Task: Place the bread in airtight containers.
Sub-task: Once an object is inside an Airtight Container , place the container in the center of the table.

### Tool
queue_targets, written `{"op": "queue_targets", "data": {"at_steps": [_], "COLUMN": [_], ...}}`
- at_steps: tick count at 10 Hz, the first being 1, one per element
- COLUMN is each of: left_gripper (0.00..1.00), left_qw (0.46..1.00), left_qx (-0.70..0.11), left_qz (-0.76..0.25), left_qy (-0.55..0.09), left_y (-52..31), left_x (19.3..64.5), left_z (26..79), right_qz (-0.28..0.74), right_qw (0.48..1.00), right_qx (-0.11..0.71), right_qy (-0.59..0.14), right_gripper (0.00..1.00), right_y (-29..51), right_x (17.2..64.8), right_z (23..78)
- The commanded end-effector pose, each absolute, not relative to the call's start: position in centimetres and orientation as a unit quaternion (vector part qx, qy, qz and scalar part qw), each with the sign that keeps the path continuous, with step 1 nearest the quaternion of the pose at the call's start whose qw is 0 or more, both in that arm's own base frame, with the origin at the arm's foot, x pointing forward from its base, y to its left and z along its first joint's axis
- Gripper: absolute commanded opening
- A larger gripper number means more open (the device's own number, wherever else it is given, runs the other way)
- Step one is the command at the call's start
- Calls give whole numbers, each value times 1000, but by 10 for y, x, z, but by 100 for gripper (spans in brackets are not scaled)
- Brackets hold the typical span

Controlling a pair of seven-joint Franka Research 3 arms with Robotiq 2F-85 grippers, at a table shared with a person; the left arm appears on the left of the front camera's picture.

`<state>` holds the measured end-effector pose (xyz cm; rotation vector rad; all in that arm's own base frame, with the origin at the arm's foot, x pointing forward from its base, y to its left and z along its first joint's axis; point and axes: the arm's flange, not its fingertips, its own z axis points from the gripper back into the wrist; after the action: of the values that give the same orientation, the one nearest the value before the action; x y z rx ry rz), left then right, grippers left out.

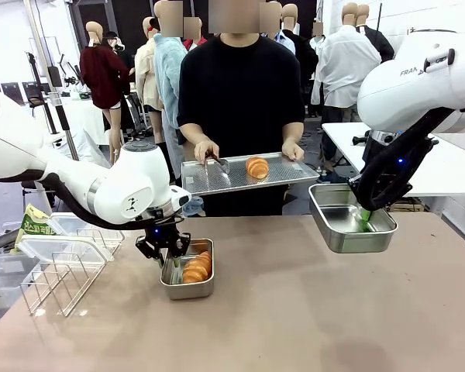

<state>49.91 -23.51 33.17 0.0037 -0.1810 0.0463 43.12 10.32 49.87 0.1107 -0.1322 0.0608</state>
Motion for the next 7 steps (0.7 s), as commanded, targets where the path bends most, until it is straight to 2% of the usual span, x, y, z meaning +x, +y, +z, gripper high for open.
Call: {"op": "queue_targets", "data": {"at_steps": [1,7], "left_gripper": [100,100], "left_qw": [995,995], "left_qx": [7,-5], "left_qz": [38,35], "left_qy": [-97,-94], "left_y": [-237,-232], "left_x": [501,496], "left_z": [340,345], "right_qz": [32,32], "right_qw": [996,996], "right_qx": [55,55], "right_qy": [-69,-69], "right_gripper": [0,0], "right_y": [104,104], "right_x": [430,430], "right_z": [500,500]}}
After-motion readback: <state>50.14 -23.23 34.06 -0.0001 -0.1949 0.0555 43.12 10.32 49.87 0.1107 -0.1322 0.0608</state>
